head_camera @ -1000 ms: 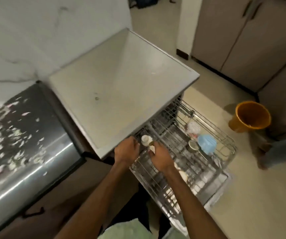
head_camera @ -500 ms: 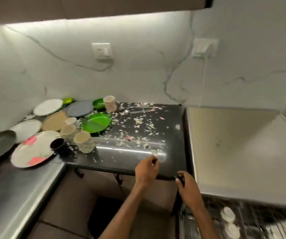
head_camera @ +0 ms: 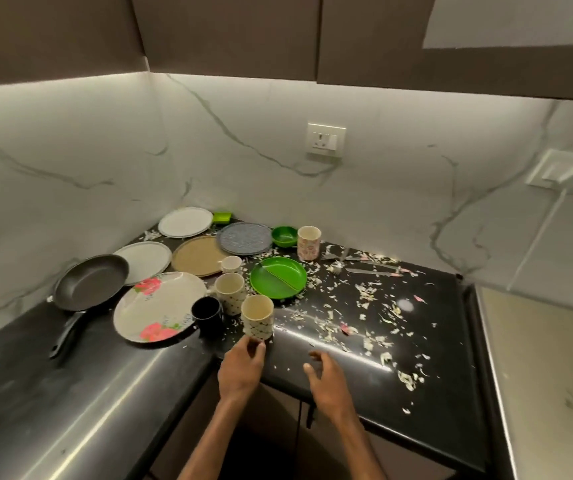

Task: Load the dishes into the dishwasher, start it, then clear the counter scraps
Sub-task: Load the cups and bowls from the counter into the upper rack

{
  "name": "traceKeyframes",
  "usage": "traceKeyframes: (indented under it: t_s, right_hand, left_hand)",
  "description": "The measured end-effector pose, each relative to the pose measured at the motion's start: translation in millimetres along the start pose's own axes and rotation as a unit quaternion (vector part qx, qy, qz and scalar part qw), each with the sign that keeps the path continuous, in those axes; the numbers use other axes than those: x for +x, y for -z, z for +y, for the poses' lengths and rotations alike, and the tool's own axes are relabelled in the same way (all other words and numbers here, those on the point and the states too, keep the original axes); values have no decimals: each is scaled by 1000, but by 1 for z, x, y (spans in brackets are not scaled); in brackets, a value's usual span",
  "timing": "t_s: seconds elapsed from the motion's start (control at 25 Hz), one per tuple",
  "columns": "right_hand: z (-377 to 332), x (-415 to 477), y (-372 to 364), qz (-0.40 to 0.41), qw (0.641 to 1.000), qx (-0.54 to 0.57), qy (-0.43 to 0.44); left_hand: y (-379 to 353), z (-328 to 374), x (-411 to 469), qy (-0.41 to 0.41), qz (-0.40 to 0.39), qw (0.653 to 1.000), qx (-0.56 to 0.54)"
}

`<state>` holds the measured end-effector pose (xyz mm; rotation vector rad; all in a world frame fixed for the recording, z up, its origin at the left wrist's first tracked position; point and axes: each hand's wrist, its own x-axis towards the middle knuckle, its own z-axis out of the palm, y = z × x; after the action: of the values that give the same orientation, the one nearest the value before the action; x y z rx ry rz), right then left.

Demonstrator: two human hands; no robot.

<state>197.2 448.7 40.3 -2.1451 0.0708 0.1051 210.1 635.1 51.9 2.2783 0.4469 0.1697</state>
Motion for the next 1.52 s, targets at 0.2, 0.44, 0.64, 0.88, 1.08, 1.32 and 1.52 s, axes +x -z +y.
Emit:
traceKeyframes:
  t_s: [0.2,0.44,0.64,0.88,1.08,1.32,1.52]
  right_hand:
    - [-23,49,-28,-52,998,-8,26]
    - [-36,138,-44,-163,983,-37,74]
    - [-36,177,-60,-245,954,-67,159]
    - [-17,199,-50,-255,953,-38,161]
    - [-3,196,-40,-242,964,17,109]
    - [0,167,6,-94,985,125,70]
    - [27,74,37,88,956,281,2]
  left_hand:
    - [-4,-32,27,41,-11,997,-69]
    - [-29,-32,66,53,-46,993,-94]
    - [-44,-30,85,71,-48,986,-143]
    - [-59,-34,89,22,-101,978,-179]
    - [-62,-14,104,-17,-73,988,-133]
    - [-66,30,104,-125,-162,951,-231]
    - [-88,53,62,-161,-329,886,-285]
